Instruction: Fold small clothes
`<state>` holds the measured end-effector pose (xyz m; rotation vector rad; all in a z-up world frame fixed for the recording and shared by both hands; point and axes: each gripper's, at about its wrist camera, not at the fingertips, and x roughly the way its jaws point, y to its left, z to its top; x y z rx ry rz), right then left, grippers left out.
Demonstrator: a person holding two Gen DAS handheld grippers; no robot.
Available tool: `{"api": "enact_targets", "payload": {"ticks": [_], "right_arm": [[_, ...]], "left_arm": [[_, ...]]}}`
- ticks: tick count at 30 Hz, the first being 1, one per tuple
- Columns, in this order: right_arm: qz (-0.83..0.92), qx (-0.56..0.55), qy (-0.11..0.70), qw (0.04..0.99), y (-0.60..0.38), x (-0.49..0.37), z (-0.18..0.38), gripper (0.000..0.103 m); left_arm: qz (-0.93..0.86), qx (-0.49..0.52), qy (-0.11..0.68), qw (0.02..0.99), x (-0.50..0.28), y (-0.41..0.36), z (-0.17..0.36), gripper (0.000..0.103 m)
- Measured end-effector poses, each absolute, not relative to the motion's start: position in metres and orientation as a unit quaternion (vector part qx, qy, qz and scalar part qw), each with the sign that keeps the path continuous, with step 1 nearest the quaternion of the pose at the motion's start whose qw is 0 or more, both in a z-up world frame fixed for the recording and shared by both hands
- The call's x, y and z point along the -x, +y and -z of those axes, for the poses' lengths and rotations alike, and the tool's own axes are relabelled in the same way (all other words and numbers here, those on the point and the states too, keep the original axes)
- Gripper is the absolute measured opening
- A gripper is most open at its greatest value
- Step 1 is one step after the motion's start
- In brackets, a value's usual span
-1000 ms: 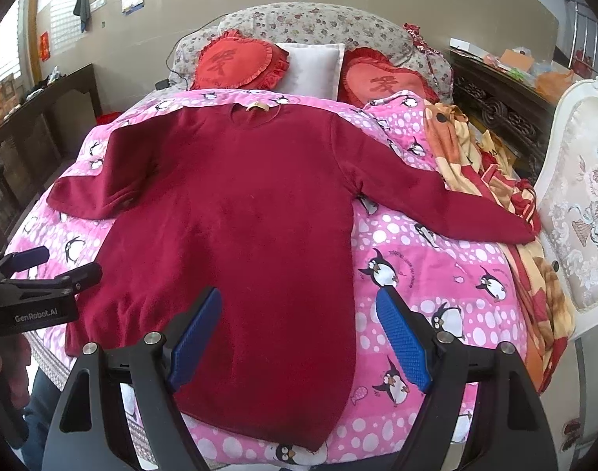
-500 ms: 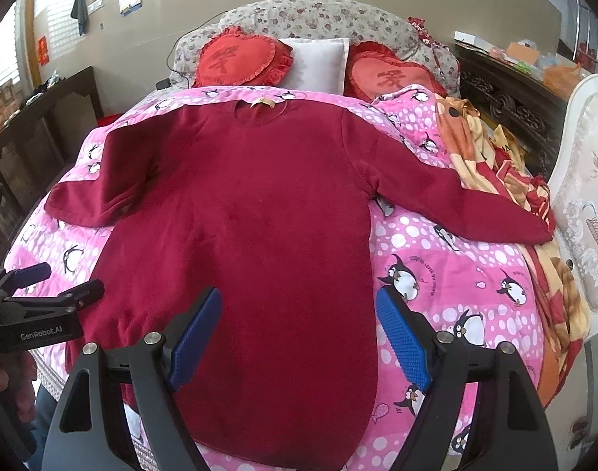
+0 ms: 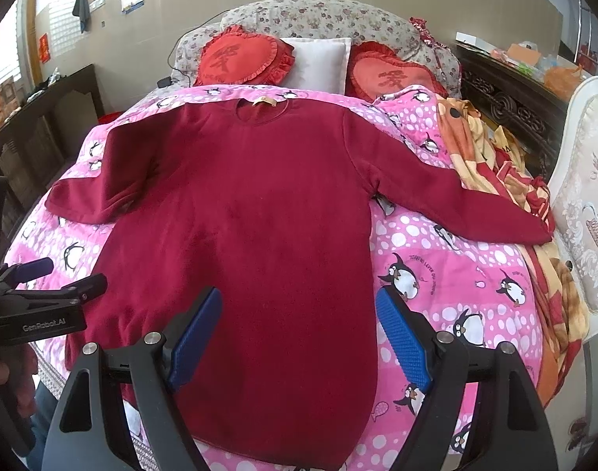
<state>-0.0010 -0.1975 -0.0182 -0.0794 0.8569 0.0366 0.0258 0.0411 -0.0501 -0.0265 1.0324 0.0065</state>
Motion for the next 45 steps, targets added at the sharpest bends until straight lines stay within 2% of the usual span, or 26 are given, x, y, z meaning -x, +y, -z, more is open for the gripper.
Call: {"api": "enact_targets", "payload": {"ticks": [45], "right_arm": [[-0.026,0.040,0.409,0.911,-0.191,0.012,0.012,0.052]], "left_arm": [[-0.007,0.023,0.497,0.867,-0.019,0.044,0.052,0.103]]}}
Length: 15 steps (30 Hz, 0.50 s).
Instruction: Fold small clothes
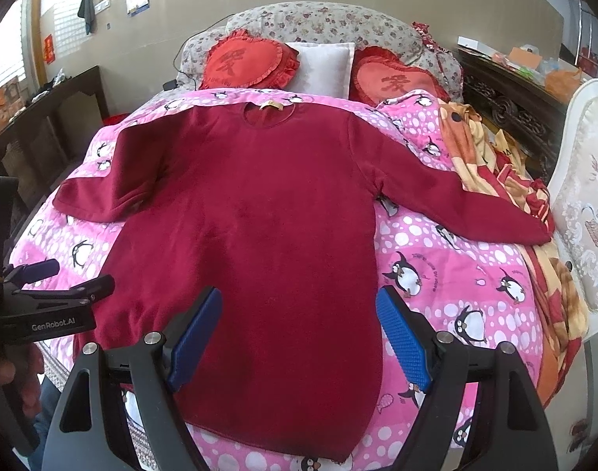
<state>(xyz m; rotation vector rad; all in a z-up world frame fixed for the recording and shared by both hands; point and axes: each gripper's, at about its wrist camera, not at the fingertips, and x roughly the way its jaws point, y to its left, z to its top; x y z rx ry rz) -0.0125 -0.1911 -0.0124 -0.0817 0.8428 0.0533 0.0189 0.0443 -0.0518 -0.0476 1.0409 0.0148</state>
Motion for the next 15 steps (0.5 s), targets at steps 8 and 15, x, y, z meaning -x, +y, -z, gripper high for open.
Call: {"api": "enact_targets", "payload": {"ticks": [8,15], "right_arm": [[-0.026,0.042,0.416,0.908,-0.184,-0.007,0.023,0.052],[-0.027,0.041,0.415,0.908,-0.182,-0.037,0.045,0.052]], "left_arm": [[-0.011,0.020,0.509,0.861,-0.033,0.049,0.069,0.103],[-0.023,0.011,0.494,0.869,-0.068,0.075,0.088,0.103]]}}
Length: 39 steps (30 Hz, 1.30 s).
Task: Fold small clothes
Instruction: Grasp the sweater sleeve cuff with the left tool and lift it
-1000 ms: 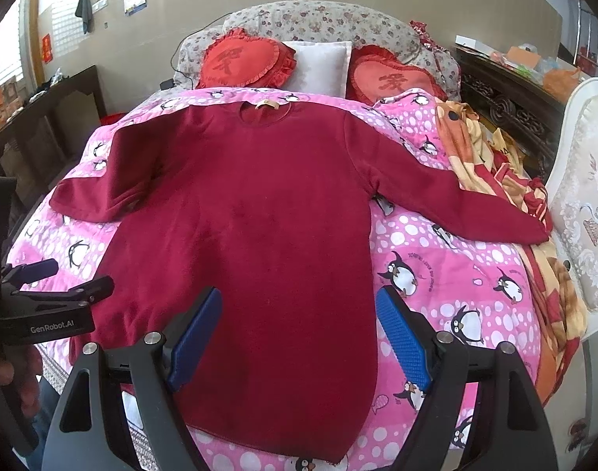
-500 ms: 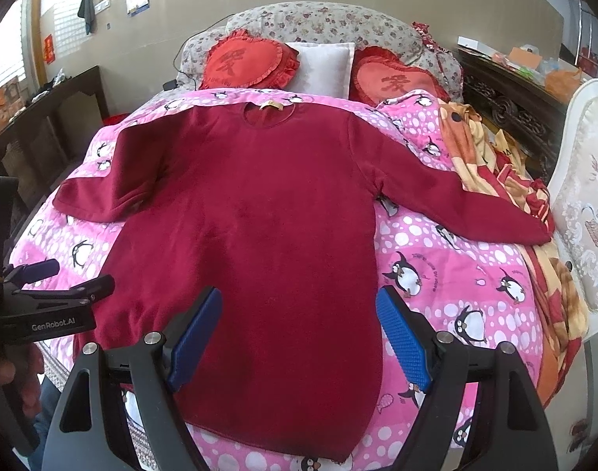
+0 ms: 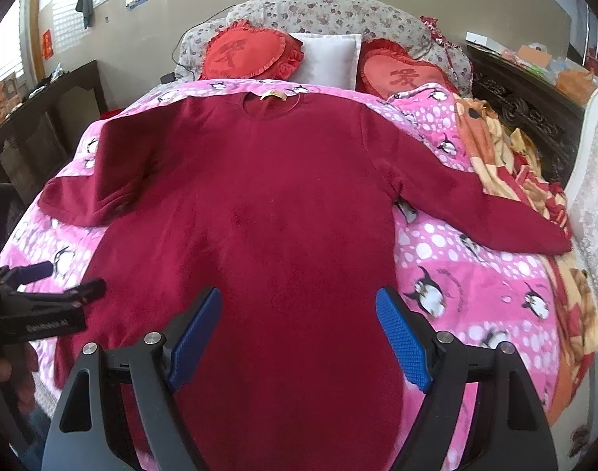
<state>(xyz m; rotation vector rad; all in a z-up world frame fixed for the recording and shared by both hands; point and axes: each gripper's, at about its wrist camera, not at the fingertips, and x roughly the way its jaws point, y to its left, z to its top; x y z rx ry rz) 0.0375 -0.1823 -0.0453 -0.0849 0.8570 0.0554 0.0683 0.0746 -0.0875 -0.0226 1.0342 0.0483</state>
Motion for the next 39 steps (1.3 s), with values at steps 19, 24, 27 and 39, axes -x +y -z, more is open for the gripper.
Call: {"api": "enact_targets", "payload": {"ticks": [19,24,27,39], "right_arm": [[-0.018,0.055,0.437,0.898,-0.175,-0.129,0.124,0.055],[-0.021,0.030,0.446,0.894,-0.182,-0.131,0.127,0.062],[-0.020,0.027,0.450,0.892,-0.183,-0.134,0.129,0.065],[-0.018,0.026,0.445,0.895,-0.183,-0.133,0.130,0.066]], "left_arm": [[-0.038,0.069,0.449,0.890,-0.109,0.145,0.133,0.103],[-0.033,0.075,0.448,0.890,-0.111,0.144,0.134,0.103],[-0.033,0.075,0.445,0.892,-0.110,0.143,0.132,0.103],[-0.043,0.268,0.363,0.891,-0.093,0.310,0.076,0.102]]}}
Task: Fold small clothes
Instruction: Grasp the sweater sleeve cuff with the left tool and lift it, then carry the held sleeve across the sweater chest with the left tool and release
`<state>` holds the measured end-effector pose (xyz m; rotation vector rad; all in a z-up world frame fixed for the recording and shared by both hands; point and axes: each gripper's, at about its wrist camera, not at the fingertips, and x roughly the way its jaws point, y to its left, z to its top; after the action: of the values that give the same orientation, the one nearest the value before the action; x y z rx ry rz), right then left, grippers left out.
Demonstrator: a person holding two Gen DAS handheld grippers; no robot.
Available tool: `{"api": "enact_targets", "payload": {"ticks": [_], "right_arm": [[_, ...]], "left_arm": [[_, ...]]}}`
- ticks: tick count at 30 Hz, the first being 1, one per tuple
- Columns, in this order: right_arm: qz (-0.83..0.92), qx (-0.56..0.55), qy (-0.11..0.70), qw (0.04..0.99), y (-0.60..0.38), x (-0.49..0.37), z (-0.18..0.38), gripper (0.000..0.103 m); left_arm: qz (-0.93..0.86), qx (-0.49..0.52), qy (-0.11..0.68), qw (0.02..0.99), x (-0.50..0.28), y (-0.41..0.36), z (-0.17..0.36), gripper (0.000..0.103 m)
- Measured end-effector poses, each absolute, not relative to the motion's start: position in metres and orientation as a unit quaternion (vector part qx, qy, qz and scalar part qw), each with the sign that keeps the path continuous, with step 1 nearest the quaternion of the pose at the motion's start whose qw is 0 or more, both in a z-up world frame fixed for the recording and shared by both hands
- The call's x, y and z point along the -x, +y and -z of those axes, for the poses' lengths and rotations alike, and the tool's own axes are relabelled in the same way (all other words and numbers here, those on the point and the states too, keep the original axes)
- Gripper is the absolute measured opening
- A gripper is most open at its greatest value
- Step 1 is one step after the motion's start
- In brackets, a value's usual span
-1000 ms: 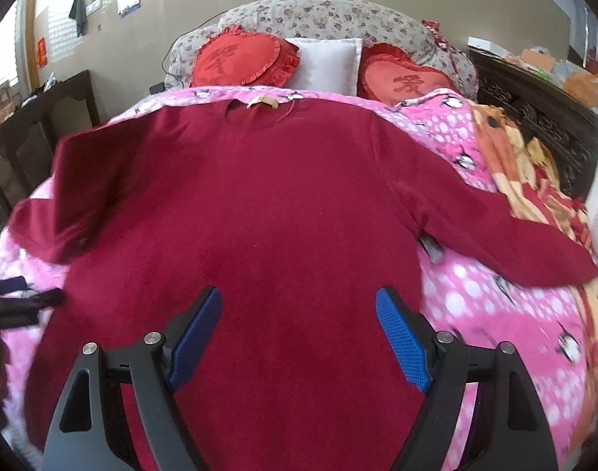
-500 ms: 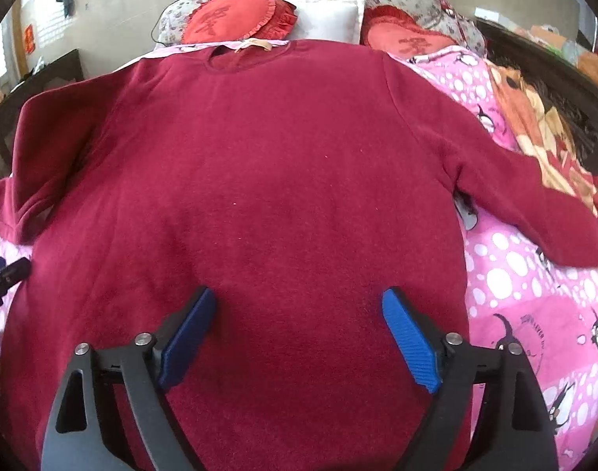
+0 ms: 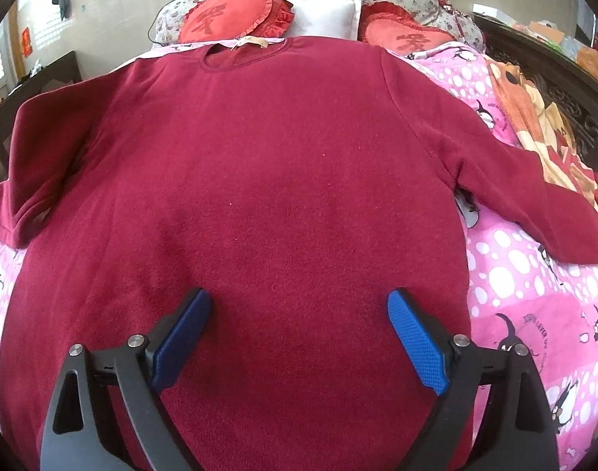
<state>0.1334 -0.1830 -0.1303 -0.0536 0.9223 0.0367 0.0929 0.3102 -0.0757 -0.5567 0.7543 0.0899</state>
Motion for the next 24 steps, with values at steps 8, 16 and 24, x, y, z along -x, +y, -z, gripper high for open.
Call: {"api": "enact_targets", "payload": {"ticks": [8,16,24], "right_arm": [[-0.014,0.026,0.444,0.896,-0.182,-0.134,0.131,0.066],[-0.015,0.023,0.443,0.896,-0.182,-0.136,0.132,0.067],[-0.015,0.023,0.444,0.896,-0.183,-0.136,0.132,0.068]], "left_arm": [[0.027,0.403,0.377,0.834,-0.135,0.348,0.114,0.103],[0.020,0.472,0.348,0.810,-0.139,0.364,0.106,0.027],[-0.084,0.385,0.370,0.841,-0.139,0.352,0.100,0.006]]}}
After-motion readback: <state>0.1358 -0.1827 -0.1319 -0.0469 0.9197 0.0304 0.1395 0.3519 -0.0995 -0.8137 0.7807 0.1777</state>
